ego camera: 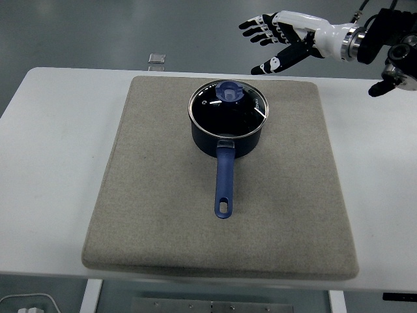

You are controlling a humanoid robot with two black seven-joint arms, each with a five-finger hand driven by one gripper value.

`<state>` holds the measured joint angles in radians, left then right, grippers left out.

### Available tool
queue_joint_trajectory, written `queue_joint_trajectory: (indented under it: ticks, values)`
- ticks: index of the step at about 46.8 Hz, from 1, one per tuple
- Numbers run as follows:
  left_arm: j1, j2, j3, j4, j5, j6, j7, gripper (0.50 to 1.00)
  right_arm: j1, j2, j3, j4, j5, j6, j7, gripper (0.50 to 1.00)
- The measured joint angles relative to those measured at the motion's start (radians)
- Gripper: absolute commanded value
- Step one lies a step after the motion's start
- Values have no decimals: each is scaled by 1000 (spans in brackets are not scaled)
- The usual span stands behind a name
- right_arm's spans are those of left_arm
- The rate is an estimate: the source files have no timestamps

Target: Lift the pot lid and place it to the right of the pot.

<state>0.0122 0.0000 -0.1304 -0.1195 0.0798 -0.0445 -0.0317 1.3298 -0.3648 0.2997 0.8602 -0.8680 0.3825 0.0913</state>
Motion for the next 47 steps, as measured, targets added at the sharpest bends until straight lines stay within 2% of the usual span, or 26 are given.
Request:
queue_joint_trajectory:
  ticks: [8, 23, 47]
  values:
    - [0, 0, 0, 0, 0, 0, 0, 1000, 29, 37, -61, 0, -100, 8, 1, 919]
    - [0, 0, 0, 0, 0, 0, 0, 1000, 56, 101, -136, -7, -219, -19, -3, 915]
    - [0, 0, 0, 0, 0, 0, 0, 1000, 53, 135, -174, -30, -265, -51, -10, 901]
